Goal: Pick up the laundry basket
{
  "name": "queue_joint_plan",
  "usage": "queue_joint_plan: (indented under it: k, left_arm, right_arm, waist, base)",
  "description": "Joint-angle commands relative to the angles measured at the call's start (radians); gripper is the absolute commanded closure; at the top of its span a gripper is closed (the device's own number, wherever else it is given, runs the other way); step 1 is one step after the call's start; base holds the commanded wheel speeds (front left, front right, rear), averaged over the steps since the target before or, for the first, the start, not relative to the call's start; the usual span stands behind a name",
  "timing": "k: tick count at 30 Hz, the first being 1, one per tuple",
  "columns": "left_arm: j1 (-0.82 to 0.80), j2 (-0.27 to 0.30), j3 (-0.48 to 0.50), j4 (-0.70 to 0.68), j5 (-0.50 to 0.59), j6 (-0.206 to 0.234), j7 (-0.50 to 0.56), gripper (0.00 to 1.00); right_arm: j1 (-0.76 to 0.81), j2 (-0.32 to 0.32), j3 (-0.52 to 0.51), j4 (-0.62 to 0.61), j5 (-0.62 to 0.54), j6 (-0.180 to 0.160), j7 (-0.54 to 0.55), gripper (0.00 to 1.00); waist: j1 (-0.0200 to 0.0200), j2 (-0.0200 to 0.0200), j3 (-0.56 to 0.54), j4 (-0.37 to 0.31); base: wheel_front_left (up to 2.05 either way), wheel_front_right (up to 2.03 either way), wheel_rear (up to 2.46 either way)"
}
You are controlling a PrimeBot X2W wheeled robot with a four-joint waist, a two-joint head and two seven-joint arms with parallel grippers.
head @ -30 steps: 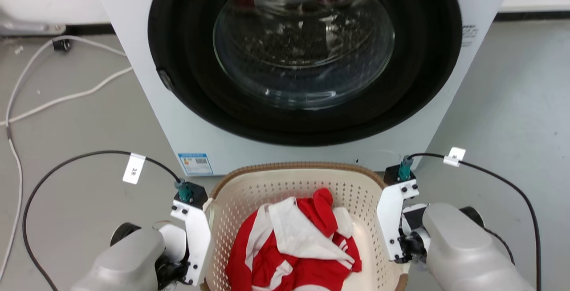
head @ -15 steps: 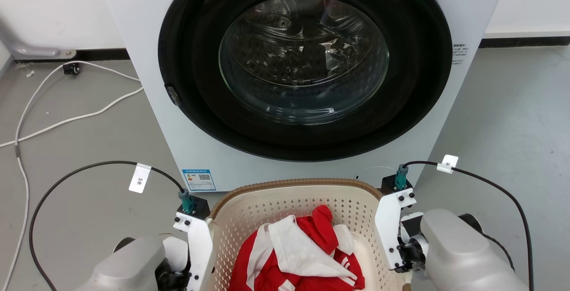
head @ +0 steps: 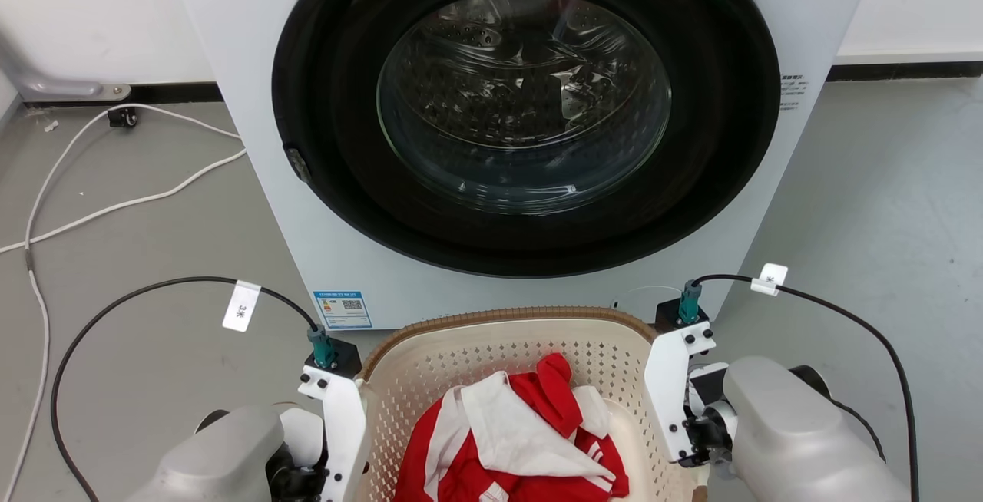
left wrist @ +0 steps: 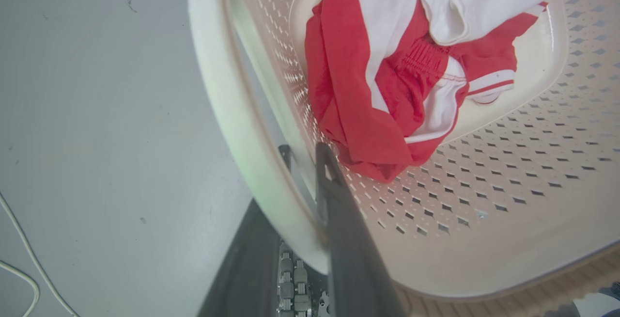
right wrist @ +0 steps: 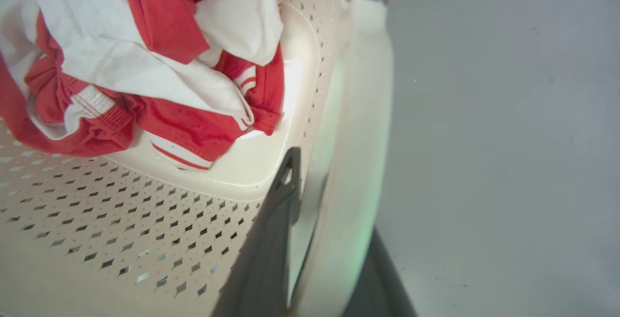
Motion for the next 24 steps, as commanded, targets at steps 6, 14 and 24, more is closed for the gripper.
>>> queue_joint_plan:
  k: [6, 14, 24]
  left_arm:
    - [-0.014, 0.025, -0.010, 0.016, 0.005, 0.004, 0.014, 1.00]
    - [-0.018, 0.019, -0.010, 0.030, 0.005, 0.004, 0.006, 1.00]
    - [-0.021, 0.022, -0.012, 0.035, 0.003, 0.004, 0.011, 1.00]
  right_arm:
    - [-0.029, -0.025, 0.015, 0.007, 0.011, 0.003, -0.012, 1.00]
    - [-0.033, -0.025, 0.026, 0.022, 0.011, 0.003, -0.024, 1.00]
    - [-0.042, -0.025, 0.040, 0.032, 0.032, 0.003, -0.034, 1.00]
  waist:
    - [0.0000, 0.0000, 0.001, -0.001]
    - [0.0000, 0.0000, 0.003, 0.001]
    - [0.0000, 0.0000, 0.004, 0.007]
  base:
    - [0.00, 0.00, 0.00]
    - [0.00, 0.00, 0.00]
    - [0.00, 0.00, 0.00]
